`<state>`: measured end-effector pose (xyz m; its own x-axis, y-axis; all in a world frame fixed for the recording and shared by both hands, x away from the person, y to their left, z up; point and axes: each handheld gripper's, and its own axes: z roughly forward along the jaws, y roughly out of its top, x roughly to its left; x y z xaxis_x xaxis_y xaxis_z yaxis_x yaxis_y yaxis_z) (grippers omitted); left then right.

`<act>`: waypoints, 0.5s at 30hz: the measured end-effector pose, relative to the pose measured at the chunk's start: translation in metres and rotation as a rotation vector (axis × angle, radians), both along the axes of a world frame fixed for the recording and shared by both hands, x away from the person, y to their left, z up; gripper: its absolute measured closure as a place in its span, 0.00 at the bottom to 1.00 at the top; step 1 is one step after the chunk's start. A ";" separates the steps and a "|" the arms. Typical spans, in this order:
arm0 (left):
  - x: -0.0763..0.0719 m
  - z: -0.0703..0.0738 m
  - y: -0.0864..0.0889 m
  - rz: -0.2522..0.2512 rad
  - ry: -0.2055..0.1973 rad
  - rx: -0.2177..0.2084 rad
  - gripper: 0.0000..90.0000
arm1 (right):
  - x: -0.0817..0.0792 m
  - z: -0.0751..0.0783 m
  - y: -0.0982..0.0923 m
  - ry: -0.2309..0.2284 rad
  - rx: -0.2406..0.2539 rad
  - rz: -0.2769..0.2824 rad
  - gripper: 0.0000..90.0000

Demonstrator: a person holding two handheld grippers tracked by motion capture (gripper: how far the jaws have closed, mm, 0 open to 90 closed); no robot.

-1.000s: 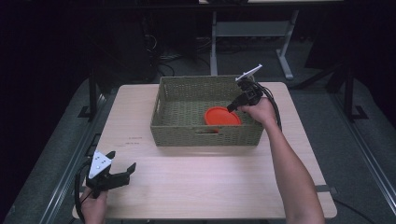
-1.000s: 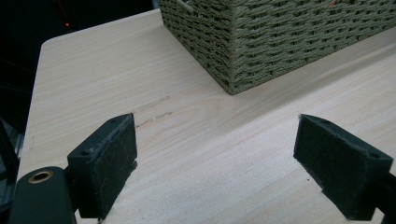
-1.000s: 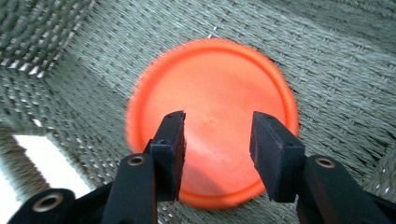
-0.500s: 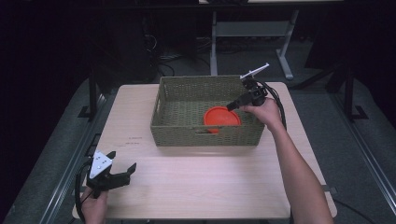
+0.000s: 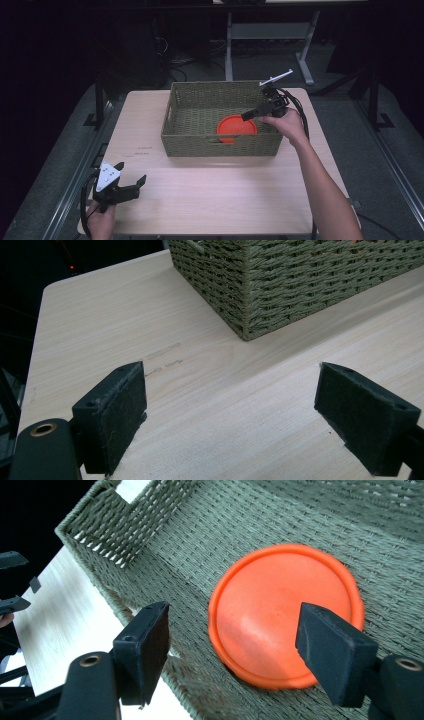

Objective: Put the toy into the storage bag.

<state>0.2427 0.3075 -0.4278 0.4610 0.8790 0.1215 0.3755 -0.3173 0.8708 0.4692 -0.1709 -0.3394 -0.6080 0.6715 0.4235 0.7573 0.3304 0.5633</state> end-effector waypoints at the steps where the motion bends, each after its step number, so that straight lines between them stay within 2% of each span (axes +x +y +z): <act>1: 0.000 0.000 0.000 0.003 0.001 -0.001 0.14 | -0.002 0.001 -0.001 -0.001 0.006 -0.002 0.32; 15: 0.001 0.000 0.002 0.010 0.007 0.000 0.14 | -0.028 0.013 -0.010 -0.048 0.034 0.029 0.31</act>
